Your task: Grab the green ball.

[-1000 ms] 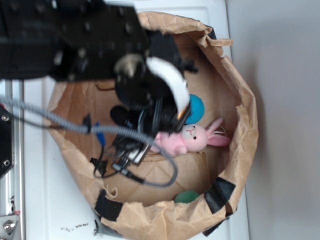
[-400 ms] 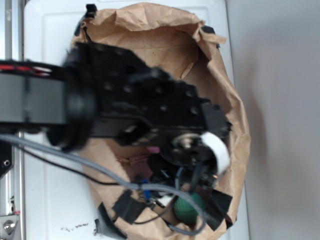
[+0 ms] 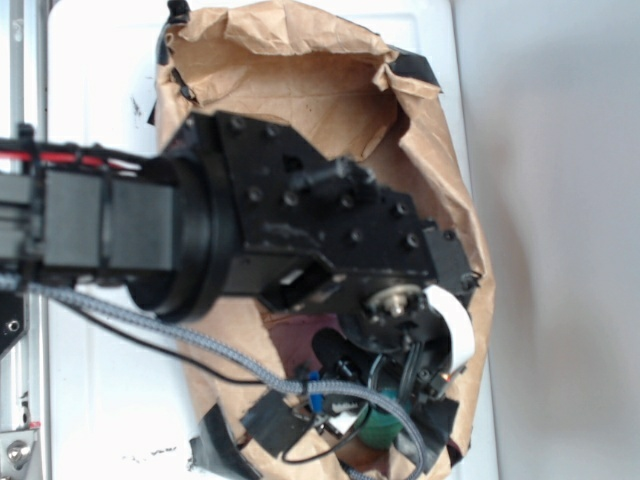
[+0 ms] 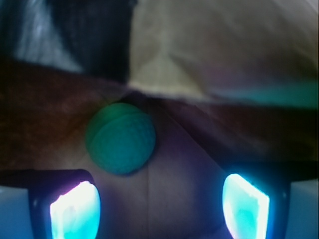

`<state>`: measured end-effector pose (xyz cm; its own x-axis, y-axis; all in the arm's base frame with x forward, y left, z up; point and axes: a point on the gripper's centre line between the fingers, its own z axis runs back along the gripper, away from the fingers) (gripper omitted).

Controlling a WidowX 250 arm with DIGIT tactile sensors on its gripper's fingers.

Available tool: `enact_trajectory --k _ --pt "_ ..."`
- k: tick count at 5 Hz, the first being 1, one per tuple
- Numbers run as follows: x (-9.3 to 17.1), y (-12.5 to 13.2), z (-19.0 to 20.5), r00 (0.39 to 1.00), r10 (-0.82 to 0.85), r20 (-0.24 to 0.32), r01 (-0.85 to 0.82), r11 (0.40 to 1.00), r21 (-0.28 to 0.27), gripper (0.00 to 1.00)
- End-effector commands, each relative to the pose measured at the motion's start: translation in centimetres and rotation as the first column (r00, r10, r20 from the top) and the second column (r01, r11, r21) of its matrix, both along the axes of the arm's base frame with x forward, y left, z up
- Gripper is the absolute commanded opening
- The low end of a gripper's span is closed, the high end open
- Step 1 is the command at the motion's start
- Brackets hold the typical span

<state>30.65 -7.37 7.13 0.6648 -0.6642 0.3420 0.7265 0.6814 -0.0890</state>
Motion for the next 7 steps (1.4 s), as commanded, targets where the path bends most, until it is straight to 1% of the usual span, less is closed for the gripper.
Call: enact_trajectory --k 1,2,3,4,5,6,7 --pt "-1.3 -3.0 -0.9 0.993 -0.114 -0.004 0.114 0.993 -0.009 1.00" --pt "-1.9 -3.4 -1.8 0.992 -0.126 -0.015 0.126 0.992 -0.013 1.00" --pt "-2.3 -3.8 -2.3 0.990 -0.138 0.001 0.138 0.990 -0.044 1.00" --pt "-1.8 -4.4 -1.3 0.991 -0.131 0.012 0.132 0.982 -0.133 1.00" --pt "-1.2 -5.3 -1.5 0.989 -0.133 0.070 0.142 0.978 -0.152 1.00" --pt "-0.1 -6.1 -2.1 0.985 -0.136 0.106 0.150 0.979 -0.136 1.00" --pt "0.5 -6.4 -2.4 0.987 -0.117 0.113 0.131 0.984 -0.121 0.00"
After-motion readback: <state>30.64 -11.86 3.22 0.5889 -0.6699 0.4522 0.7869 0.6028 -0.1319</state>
